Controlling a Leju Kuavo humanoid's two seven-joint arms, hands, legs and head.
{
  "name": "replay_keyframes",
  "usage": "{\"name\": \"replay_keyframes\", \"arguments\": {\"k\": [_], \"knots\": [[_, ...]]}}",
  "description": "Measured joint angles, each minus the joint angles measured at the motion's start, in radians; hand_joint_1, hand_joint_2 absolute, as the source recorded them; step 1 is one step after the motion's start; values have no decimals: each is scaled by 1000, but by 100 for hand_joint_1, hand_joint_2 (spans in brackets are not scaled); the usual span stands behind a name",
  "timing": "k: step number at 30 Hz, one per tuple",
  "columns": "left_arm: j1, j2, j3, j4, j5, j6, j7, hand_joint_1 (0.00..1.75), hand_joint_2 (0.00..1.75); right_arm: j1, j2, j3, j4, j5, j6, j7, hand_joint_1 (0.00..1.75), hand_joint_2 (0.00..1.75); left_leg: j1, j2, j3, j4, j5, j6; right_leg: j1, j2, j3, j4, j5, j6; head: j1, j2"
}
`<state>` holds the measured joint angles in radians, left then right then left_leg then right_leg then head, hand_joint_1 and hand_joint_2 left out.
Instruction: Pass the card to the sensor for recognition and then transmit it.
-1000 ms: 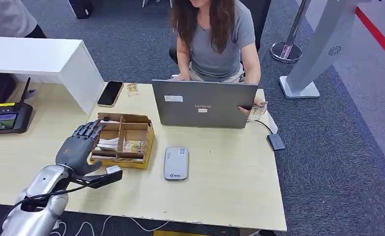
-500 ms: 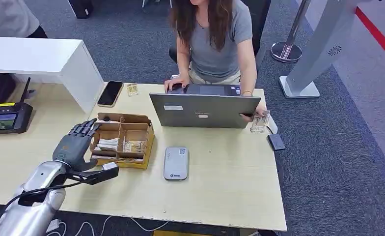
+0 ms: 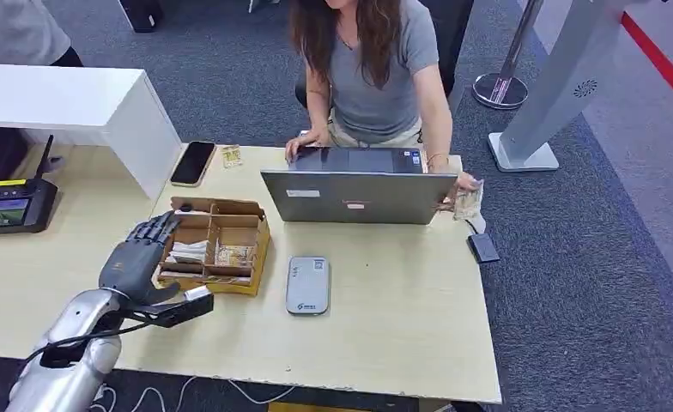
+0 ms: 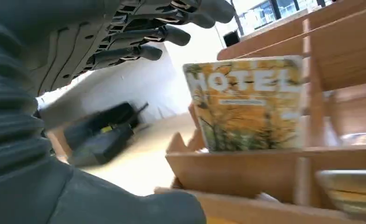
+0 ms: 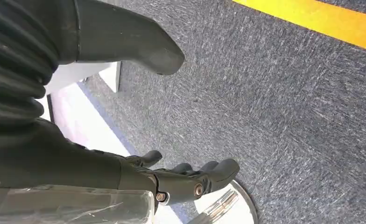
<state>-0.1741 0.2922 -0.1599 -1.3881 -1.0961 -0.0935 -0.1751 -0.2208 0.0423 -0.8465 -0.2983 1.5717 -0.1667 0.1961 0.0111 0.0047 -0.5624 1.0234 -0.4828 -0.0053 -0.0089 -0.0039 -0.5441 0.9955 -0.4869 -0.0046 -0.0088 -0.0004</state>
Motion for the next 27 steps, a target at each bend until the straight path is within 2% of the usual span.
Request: {"name": "replay_keyframes", "arguments": {"k": [8,22,27], "knots": [[76,-77,69,-93,67,8,-28,0,175,1,0,0,1,0,-2,0,0,175,0,0,0,0,0,0,0,0,0,0,0,0,0,0],[119,-141,123,-158,94,5,-44,0,175,1,0,0,3,0,-2,0,0,175,0,0,0,0,0,0,0,0,0,0,0,0,0,0],[138,-146,135,-165,57,-11,-34,0,175,2,0,0,3,0,-2,0,0,175,0,0,0,0,0,0,0,0,0,0,0,0,0,0]]}}
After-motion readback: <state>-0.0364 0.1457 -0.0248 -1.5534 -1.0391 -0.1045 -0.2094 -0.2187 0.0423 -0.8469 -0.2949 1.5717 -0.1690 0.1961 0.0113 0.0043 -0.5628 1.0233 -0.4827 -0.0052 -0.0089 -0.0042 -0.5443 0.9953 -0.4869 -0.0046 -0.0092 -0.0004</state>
